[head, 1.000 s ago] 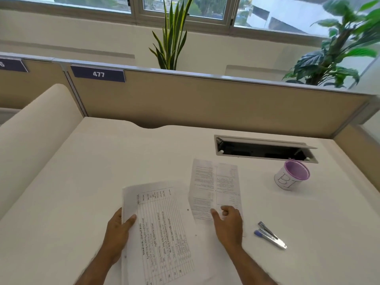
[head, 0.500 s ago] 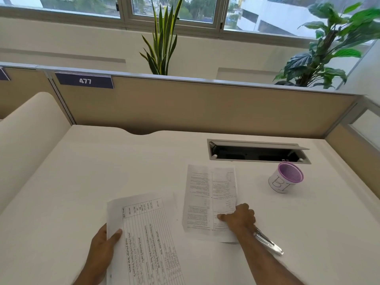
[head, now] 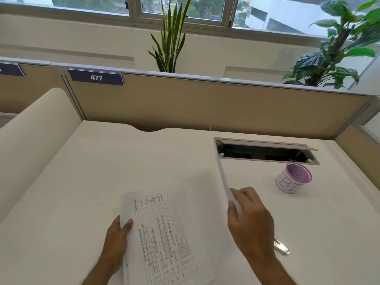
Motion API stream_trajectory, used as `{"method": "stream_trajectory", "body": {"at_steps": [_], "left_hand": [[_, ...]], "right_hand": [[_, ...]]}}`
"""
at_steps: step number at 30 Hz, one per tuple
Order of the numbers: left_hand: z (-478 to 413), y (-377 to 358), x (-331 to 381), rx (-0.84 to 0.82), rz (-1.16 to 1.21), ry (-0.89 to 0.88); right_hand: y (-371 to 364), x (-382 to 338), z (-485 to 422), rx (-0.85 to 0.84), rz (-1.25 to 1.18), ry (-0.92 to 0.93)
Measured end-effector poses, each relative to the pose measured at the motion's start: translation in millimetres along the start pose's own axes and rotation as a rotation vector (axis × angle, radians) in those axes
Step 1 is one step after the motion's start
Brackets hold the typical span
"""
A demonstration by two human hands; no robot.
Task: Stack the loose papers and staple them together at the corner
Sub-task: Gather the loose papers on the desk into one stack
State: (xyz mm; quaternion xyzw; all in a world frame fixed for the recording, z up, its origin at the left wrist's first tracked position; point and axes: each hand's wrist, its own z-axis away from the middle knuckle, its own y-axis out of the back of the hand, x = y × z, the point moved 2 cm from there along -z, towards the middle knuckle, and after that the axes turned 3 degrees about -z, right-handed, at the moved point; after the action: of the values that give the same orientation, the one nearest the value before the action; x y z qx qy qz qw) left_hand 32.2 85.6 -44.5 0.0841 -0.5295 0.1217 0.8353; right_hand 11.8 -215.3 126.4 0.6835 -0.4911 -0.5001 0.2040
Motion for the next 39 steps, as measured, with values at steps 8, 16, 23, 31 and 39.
{"method": "stream_trajectory", "body": {"at_steps": [8,16,23,31,39], "left_hand": [[16,-9,-2,0.058,0.061,0.047],[32,-17,-5,0.071,0.067,0.070],[33,-21,-9,0.056,-0.014,0.023],[39,-18,15,-0.096,-0.004,-0.076],[65,-55,85,-0.266,-0.027,-0.339]], "right_hand": [[-76,-38,88,-0.438,0.081,0.304],[-134,-51,150,-0.733,0.150,0.430],[-141,-58,161,-0.836,0.074,0.479],[-116,29,92,-0.399,-0.457,-0.342],[-83,42,32,-0.527,-0.928,-0.567]]}}
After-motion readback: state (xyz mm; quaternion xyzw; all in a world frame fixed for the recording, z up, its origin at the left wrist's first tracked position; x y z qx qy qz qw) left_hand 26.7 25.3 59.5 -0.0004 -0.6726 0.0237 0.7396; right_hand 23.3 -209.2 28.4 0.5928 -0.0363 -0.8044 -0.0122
